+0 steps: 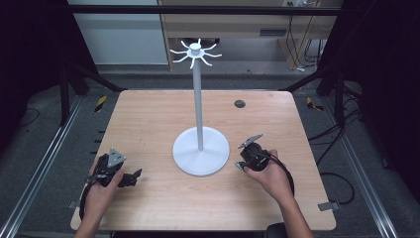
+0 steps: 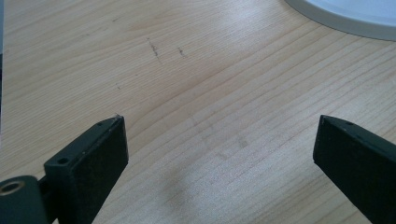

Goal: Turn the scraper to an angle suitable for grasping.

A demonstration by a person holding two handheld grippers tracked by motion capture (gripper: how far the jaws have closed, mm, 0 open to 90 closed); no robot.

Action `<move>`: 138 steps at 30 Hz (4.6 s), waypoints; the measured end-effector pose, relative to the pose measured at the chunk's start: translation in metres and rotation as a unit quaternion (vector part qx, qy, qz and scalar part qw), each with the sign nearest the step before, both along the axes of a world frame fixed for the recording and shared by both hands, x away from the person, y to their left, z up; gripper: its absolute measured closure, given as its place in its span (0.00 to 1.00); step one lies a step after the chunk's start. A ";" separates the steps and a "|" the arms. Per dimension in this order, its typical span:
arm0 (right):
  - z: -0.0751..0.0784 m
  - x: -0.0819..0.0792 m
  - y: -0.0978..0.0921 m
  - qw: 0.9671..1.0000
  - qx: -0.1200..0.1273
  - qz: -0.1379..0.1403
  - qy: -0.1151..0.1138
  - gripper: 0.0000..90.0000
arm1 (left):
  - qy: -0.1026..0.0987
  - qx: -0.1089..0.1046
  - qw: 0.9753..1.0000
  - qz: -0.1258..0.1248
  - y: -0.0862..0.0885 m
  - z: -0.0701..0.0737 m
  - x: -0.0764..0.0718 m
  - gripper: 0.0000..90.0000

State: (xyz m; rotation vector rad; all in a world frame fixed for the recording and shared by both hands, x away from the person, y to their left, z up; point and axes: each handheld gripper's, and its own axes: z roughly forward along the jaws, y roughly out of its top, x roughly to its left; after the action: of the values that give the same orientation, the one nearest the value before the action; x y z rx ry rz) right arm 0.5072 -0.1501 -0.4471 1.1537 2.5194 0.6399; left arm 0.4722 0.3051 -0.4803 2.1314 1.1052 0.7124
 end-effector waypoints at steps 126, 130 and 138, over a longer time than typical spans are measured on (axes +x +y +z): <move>0.115 -0.006 -0.028 0.984 0.137 -0.004 -0.117 0.83 | 0.009 -0.005 1.000 -0.005 0.001 -0.001 -0.001 0.04; 0.125 -0.006 -0.028 0.980 0.149 -0.007 -0.132 0.83 | 0.009 -0.004 1.000 -0.005 0.002 -0.001 -0.002 0.04; 0.139 -0.007 -0.025 0.970 0.176 -0.004 -0.166 0.83 | 0.010 -0.004 1.000 -0.005 0.001 -0.001 -0.001 0.04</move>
State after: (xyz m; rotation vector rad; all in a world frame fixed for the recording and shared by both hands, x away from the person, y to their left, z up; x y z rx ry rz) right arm 0.5007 -0.1756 -0.3081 1.0584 2.1706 1.2070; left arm 0.4708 0.3065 -0.4815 2.1410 1.1063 0.6821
